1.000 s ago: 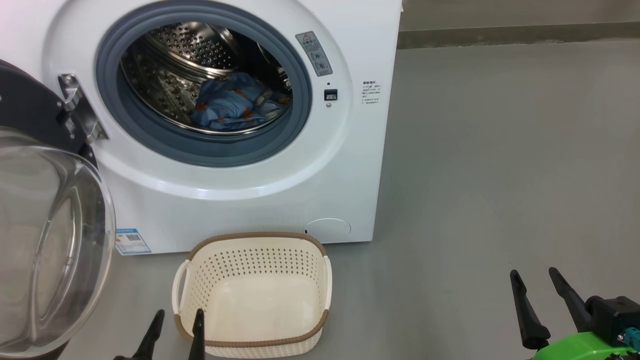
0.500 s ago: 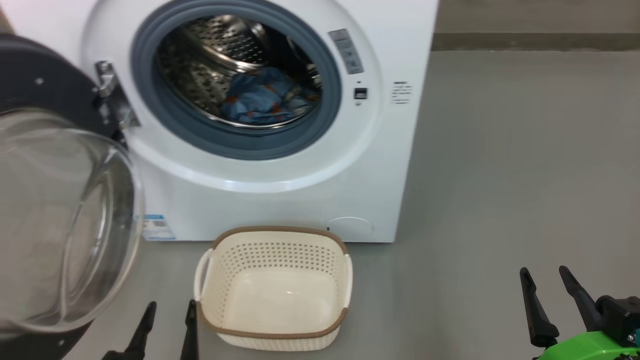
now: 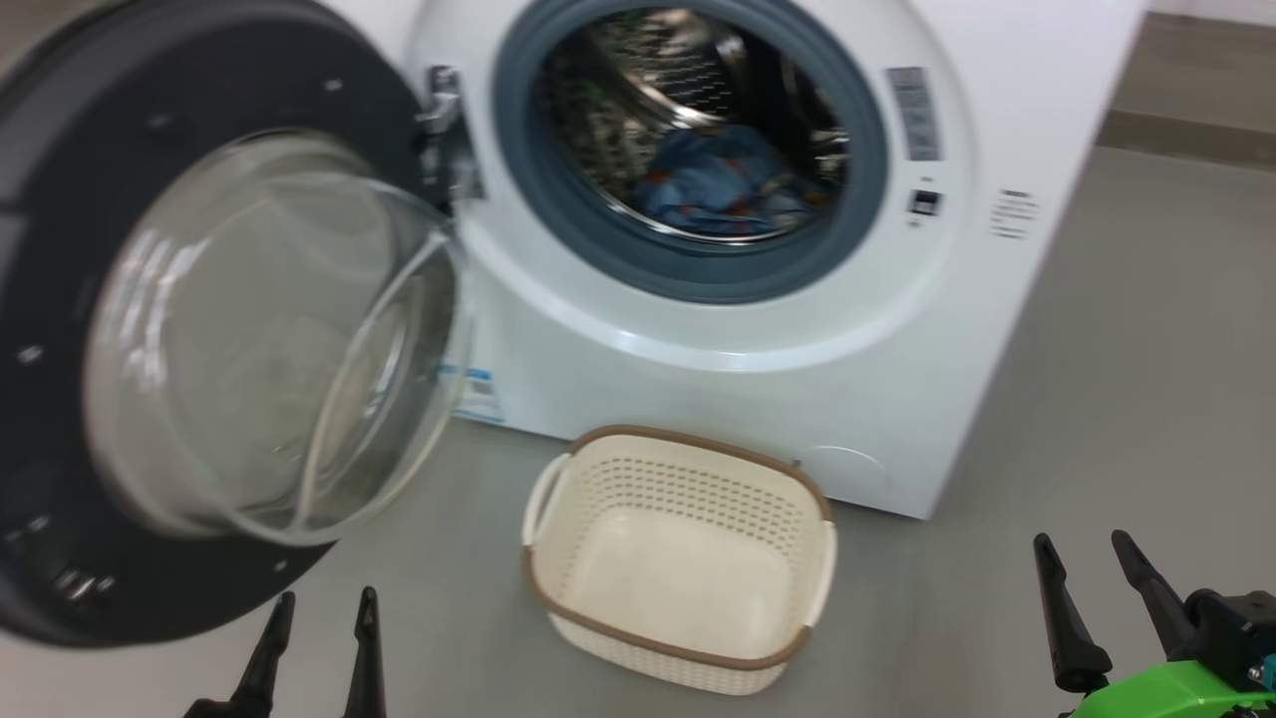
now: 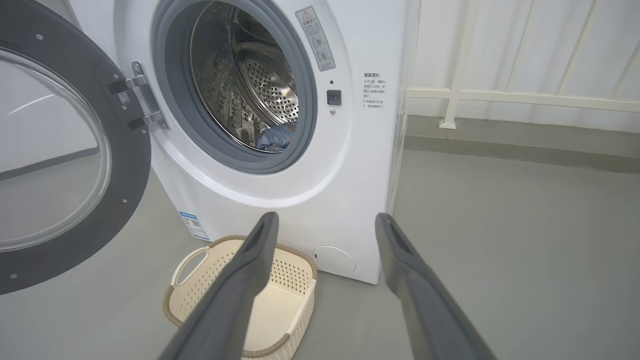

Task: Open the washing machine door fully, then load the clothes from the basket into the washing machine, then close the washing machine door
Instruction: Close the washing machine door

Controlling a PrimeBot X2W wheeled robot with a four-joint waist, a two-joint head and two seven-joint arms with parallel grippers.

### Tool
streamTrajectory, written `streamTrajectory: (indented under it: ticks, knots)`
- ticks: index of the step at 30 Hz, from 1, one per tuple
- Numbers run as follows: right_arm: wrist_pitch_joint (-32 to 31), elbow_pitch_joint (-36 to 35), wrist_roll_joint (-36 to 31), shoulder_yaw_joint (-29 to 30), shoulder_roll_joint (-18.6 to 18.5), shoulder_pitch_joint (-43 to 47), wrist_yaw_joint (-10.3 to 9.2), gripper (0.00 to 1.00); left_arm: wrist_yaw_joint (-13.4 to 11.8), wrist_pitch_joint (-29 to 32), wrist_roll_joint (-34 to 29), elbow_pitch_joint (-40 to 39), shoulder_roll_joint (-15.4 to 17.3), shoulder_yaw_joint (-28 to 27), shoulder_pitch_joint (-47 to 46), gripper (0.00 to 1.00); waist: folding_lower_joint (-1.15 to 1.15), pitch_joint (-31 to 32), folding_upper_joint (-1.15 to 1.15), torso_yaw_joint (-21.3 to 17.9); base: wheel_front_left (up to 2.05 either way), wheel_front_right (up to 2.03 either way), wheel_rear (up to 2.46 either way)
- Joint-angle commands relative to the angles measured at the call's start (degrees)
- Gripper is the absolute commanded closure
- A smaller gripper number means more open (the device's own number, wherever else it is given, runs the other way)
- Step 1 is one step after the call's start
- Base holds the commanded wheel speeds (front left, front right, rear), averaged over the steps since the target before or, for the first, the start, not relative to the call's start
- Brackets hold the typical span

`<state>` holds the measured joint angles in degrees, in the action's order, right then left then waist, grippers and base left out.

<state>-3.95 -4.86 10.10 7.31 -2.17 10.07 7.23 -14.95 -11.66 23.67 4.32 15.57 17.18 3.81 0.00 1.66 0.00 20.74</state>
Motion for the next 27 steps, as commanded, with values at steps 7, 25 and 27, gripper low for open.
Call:
streamTrajectory:
  ticks: [7,25,27]
  knots:
    - [0.0,-1.4,-0.2,-3.6,-1.0,-2.5,0.25,0.0,-1.3,-0.8,0.9,-2.8,1.2,-3.0,-0.2,0.0,0.0,-0.2,0.0,8.6,0.0,0.0,0.0]
    - [-0.1,2.6,1.4,-8.7,-3.6,-8.6,0.25,0.0,-3.0,-2.9,1.3,-5.7,-0.5,-5.8,3.1,0.0,0.0,-2.1,0.0,9.7,0.0,0.0,0.0]
    - [0.0,2.9,1.5,-8.9,-3.7,-8.8,0.25,0.0,-2.9,-3.0,1.4,-6.3,-0.6,-6.2,3.2,0.0,0.0,-2.2,0.0,9.8,0.0,0.0,0.0]
